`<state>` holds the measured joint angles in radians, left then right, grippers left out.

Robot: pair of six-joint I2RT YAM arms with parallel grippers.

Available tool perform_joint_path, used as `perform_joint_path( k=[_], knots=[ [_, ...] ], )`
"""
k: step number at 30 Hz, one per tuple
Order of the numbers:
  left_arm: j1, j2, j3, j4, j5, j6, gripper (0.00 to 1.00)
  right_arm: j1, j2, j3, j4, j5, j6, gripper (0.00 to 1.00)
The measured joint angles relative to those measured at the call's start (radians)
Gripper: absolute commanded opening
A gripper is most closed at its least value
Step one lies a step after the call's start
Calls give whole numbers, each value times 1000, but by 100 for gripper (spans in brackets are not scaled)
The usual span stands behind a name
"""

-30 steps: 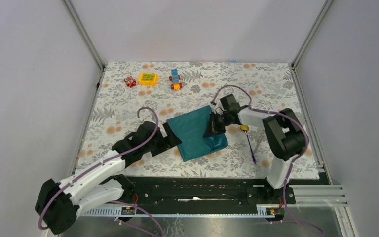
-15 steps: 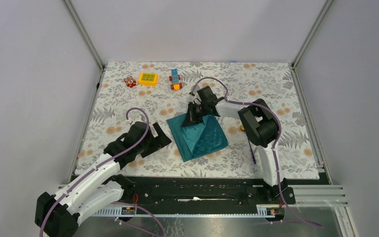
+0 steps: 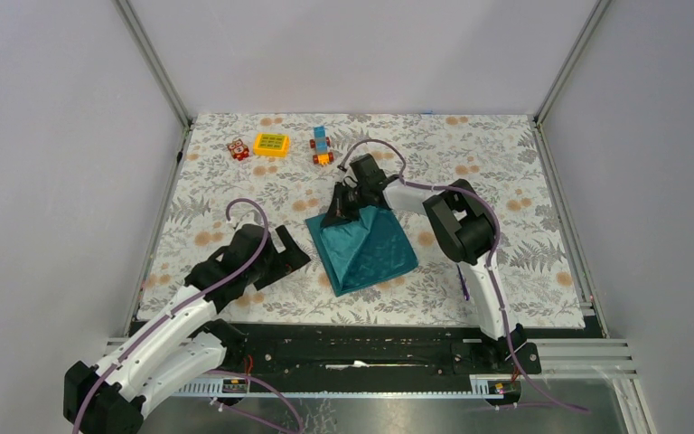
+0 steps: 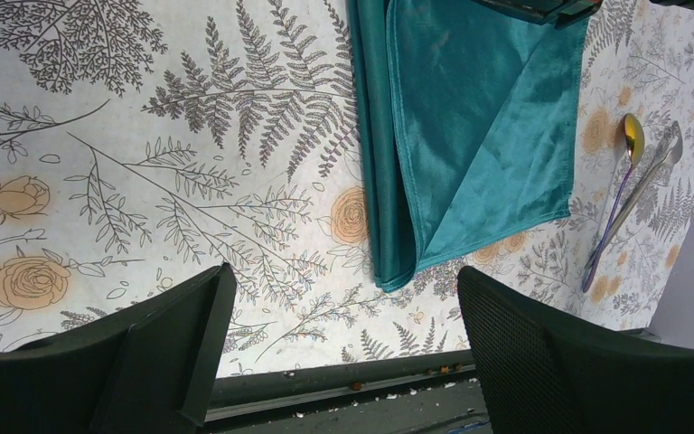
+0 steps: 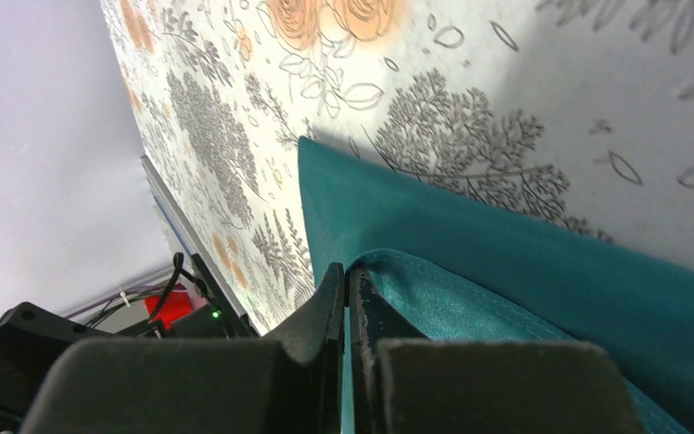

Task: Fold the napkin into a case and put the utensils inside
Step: Fold the top corner of the square-folded napkin at the center of the board.

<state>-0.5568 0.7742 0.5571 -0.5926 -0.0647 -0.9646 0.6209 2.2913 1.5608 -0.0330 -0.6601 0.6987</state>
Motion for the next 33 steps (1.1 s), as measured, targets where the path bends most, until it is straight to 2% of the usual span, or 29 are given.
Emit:
perform_joint_path(
  k=[26,30,33],
  knots=[
    [12,-8,0,-4,1,1,99,19,93,138,2,-19,41,14],
    [13,-8,0,-4,2,1,99,21,112,145,1,-24,43,22],
    [13,-8,0,-4,3,1,99,21,119,155,-2,-33,47,35]
  ],
)
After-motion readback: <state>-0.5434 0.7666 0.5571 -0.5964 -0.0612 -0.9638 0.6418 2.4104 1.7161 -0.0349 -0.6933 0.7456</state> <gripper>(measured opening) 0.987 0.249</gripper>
